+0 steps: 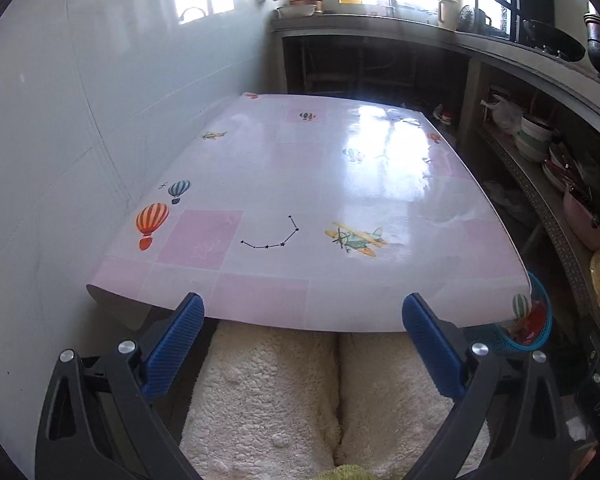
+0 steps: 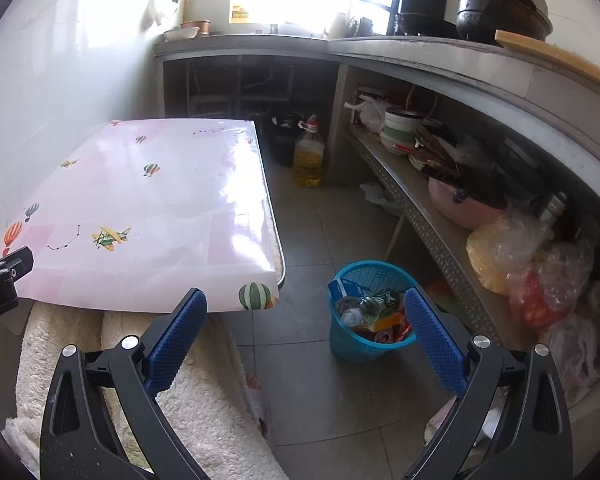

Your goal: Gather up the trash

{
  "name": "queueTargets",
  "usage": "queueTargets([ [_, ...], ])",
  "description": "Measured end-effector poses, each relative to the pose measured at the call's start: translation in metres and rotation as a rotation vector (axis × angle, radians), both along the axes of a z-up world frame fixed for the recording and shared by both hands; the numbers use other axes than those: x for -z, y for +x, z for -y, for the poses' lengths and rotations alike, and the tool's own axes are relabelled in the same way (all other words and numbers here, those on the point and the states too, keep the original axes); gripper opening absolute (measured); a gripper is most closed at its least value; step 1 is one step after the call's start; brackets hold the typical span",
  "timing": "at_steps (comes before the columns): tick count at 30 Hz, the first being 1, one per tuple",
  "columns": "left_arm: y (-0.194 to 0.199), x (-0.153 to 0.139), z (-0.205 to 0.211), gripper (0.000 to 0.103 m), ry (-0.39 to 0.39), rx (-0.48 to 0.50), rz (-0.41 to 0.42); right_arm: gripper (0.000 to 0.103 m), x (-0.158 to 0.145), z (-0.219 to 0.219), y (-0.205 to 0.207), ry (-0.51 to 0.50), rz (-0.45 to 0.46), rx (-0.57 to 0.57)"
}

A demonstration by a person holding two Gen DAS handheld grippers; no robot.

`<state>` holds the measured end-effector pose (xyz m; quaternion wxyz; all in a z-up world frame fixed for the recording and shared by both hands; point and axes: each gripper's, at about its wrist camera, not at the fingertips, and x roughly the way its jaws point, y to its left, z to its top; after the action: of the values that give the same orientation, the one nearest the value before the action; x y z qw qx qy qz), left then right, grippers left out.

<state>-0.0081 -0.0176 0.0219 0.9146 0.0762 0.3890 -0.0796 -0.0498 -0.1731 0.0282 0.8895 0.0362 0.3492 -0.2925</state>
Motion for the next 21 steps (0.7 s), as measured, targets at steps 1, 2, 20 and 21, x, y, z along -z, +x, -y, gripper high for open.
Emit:
queueTargets([
  [1,-0.001,0.001,0.0,0.097,0.007,-0.006,-0.002,0.095,0.001,0.002,0.0,0.004,-0.005,0.004],
  [2,-0.001,0.002,0.0,0.097,0.013,-0.012,-0.004,0.095,0.002,0.002,-0.001,0.009,-0.009,0.011],
  [20,-0.011,0.012,0.029,0.097,0.076,0.051,-0.033,0.095,0.016,0.017,-0.007,0.044,-0.054,0.061],
  [21,-0.011,0.011,0.029,0.097,0.077,0.051,-0.032,0.095,0.016,0.018,-0.008,0.045,-0.053,0.062],
])
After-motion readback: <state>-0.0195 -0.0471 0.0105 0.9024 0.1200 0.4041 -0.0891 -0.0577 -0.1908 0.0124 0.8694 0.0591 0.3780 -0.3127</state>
